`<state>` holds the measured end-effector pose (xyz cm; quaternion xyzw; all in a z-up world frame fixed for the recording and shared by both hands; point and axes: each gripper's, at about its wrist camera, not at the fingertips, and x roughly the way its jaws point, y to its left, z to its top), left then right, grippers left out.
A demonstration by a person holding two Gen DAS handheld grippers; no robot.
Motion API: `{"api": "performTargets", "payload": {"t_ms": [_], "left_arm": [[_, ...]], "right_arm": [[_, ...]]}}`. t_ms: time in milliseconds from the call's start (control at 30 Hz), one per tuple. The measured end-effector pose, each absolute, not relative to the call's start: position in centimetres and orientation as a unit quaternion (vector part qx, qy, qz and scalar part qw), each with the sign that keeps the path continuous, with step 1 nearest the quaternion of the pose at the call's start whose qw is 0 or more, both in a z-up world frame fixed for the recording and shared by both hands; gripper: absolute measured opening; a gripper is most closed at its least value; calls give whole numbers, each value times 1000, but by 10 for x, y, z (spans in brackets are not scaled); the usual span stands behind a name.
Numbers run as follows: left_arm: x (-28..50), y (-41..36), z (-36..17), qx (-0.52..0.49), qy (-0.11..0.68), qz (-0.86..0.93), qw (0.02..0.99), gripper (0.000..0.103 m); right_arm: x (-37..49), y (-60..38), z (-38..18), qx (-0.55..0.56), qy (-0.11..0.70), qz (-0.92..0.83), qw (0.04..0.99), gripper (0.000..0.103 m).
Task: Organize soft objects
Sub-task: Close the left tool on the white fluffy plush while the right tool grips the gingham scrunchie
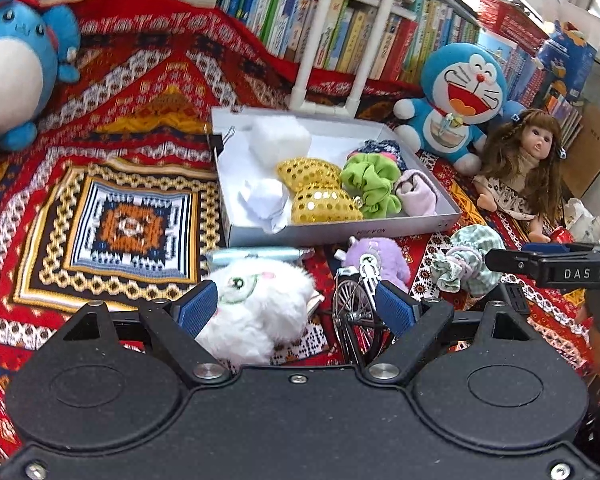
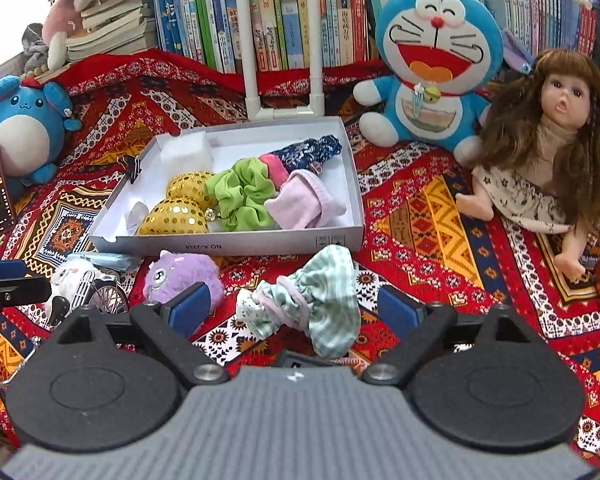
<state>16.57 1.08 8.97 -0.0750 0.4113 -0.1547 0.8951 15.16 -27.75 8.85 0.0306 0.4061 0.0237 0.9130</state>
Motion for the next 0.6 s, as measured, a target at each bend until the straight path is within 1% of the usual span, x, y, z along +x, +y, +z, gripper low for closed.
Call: {"api": "performTargets", "payload": {"t_ms": [167, 600], "left_arm": [[173, 16, 80, -100, 435, -147, 883, 85], [184, 17, 64, -105, 454, -133, 875, 85]], "right_arm": [[156, -283, 83, 41, 421, 22, 906, 97], [174, -289, 70, 53, 441, 4, 896, 97]]}}
